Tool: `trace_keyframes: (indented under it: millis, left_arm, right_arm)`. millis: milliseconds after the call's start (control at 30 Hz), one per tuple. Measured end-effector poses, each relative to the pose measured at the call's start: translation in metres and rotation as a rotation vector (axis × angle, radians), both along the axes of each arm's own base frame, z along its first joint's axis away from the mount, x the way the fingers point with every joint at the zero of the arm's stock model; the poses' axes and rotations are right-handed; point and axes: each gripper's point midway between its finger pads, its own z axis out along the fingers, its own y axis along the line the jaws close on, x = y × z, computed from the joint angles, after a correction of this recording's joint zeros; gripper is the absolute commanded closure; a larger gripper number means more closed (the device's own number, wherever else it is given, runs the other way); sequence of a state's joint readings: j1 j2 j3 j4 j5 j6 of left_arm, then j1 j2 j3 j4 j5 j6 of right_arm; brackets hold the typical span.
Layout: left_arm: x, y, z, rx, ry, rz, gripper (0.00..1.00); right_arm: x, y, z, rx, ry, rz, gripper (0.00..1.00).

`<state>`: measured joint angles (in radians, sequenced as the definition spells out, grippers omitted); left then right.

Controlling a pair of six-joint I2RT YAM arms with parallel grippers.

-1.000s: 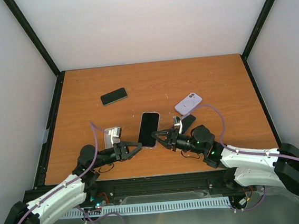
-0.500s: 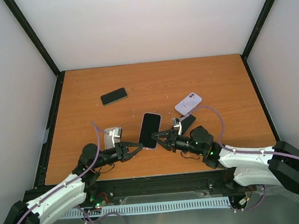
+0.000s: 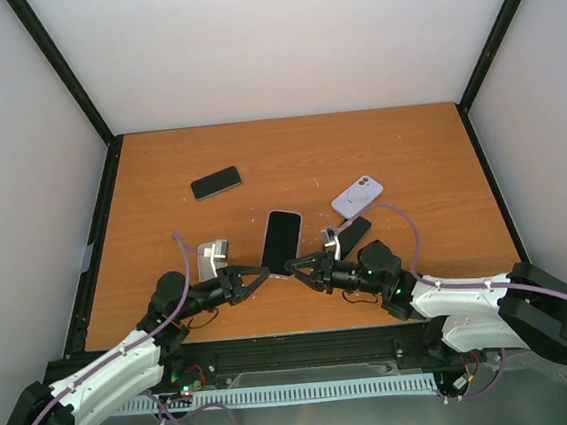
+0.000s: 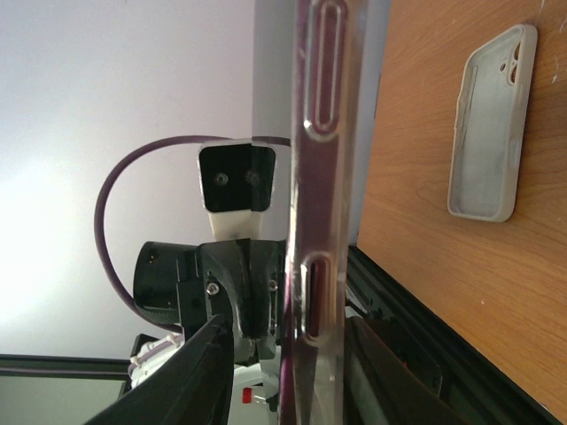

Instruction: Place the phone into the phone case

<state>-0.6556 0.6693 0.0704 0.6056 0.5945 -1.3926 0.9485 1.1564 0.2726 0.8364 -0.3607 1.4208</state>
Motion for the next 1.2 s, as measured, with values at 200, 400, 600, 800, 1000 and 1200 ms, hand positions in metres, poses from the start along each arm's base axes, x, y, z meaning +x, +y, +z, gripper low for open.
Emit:
trace_keyframes:
  millis: [200,400,600,800,1000,1200]
  left_arm:
    - [0.001,0.000,0.002,-0.002,-0.002,0.003,0.94]
    - [0.001,0.000,0.007,-0.011,-0.012,0.002,0.70]
    - [0.000,0.002,0.013,-0.018,-0.039,0.011,0.69]
    - [0.001,0.003,0.015,-0.015,-0.054,0.021,0.95]
    - [0.003,0.002,0.012,0.027,-0.033,0.022,0.99]
    - [0.006,0.000,0.016,0.083,-0.044,0.024,0.63]
  right_arm:
    - [-0.003,0.001,0.004,0.022,-0.006,0.017,0.92]
    - [-0.003,0.000,0.009,0.045,-0.021,0.020,0.96]
    - [-0.011,0.001,0.012,0.054,-0.024,0.060,0.96]
    - [-0.018,0.001,0.017,0.060,-0.052,0.093,0.96]
    - [-0.018,-0.001,0.013,0.033,-0.072,0.088,0.96]
    - [-0.018,-0.003,0.015,0.027,-0.080,0.081,0.96]
